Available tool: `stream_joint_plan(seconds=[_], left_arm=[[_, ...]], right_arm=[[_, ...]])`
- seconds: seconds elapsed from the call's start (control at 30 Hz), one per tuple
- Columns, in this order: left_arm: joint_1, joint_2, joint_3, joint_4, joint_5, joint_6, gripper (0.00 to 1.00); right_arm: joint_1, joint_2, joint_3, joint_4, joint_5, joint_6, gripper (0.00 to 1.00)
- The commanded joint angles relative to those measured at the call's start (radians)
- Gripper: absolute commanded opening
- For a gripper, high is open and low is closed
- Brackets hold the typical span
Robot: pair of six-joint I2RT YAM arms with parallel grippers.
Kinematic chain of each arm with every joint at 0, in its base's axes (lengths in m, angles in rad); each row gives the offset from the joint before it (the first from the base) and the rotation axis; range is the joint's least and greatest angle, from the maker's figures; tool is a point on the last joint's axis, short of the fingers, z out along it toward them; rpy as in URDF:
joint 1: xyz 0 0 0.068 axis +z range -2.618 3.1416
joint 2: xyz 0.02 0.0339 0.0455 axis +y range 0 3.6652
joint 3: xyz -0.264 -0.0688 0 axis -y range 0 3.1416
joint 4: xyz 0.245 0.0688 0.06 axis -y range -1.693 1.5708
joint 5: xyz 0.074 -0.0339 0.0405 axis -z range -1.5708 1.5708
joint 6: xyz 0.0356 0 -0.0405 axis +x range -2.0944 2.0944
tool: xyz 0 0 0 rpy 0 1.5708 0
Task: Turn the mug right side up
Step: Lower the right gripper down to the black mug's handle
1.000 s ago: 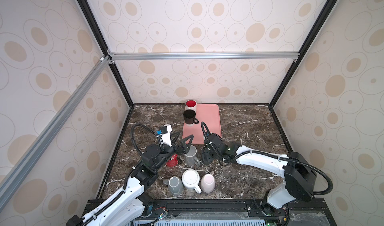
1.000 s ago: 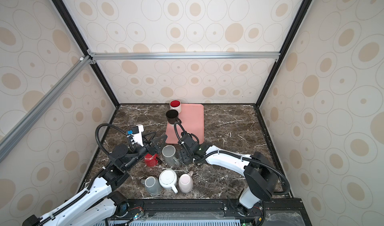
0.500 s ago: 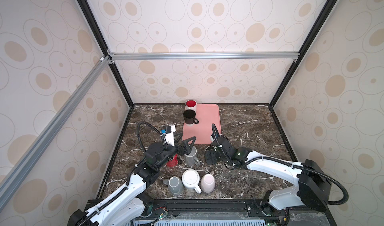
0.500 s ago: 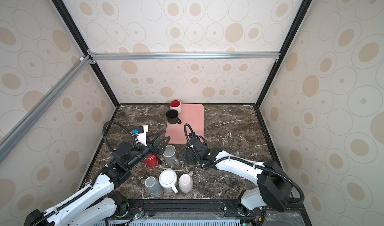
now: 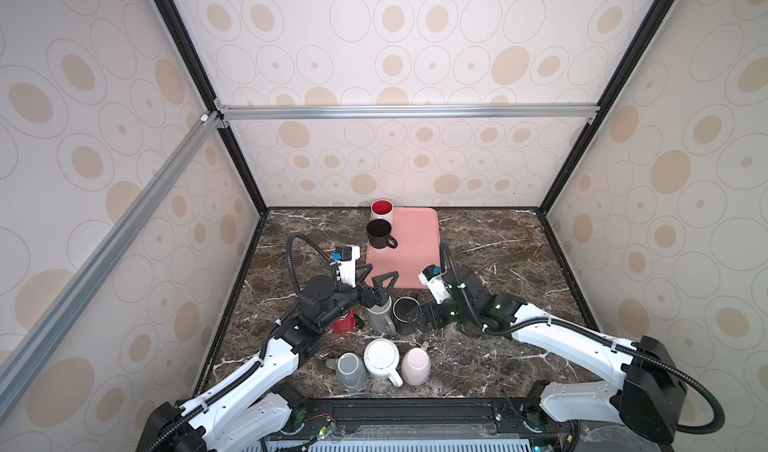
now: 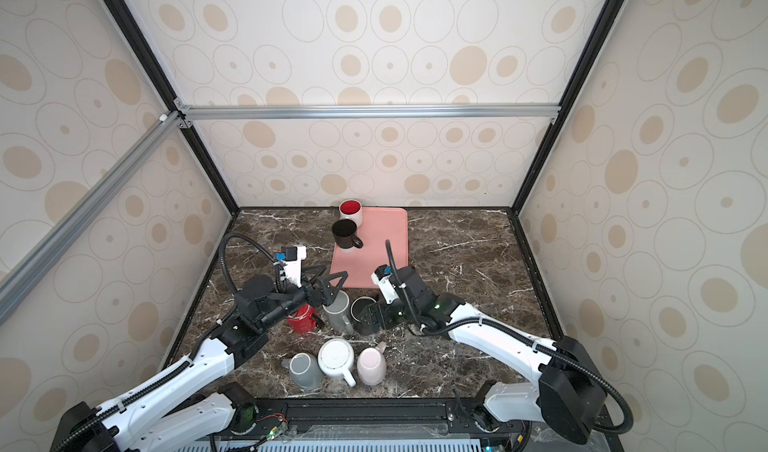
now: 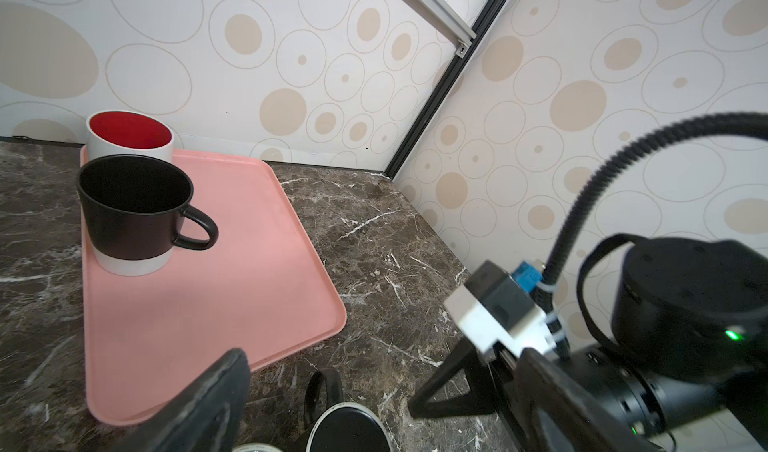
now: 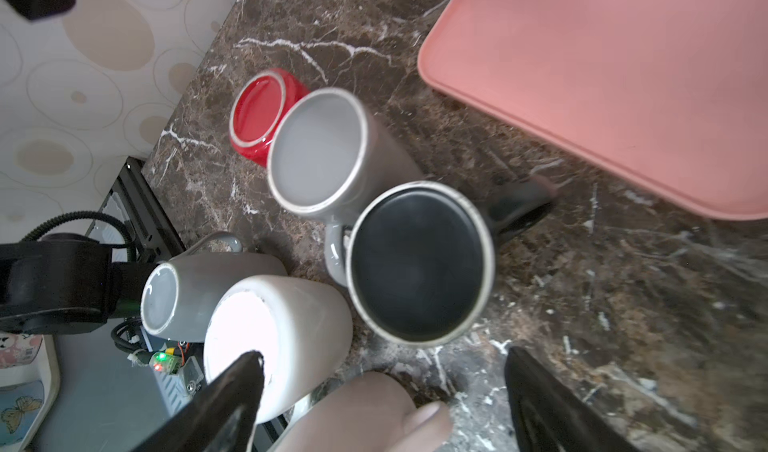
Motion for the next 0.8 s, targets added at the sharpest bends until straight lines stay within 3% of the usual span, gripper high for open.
stream_joint_plan(seconds=[0.0, 0.17, 0.33, 0.53, 0.77], left_arm=[[-0.01, 0.009, 0.049, -0.001, 0.014, 0.025, 0.99], [-0.013, 0.017, 0.054, 0.01, 0.02, 0.014, 0.99], [-0.016, 0.012, 0.056, -0.006, 0.021, 0.015, 0.99], [-0.016, -0.006, 0.055, -0.027, 0.009, 0.025, 0.99], [-0.017, 0.0, 0.044, -0.006, 0.002, 0.017, 0.99]], right_arm=[[-0.079, 0.036, 0.047, -0.042, -0.176, -0.133, 0.92], [-0.187, 0.176, 0.132, 0.023, -0.31, -0.181, 0.91], [-0.275, 0.371, 0.249, 0.093, -0.549, -0.162, 0.89], [-0.276, 0.518, 0.338, 0.075, -0.616, -0.141, 0.86], [-0.269, 0.555, 0.334, 0.064, -0.632, -0.131, 0.85]])
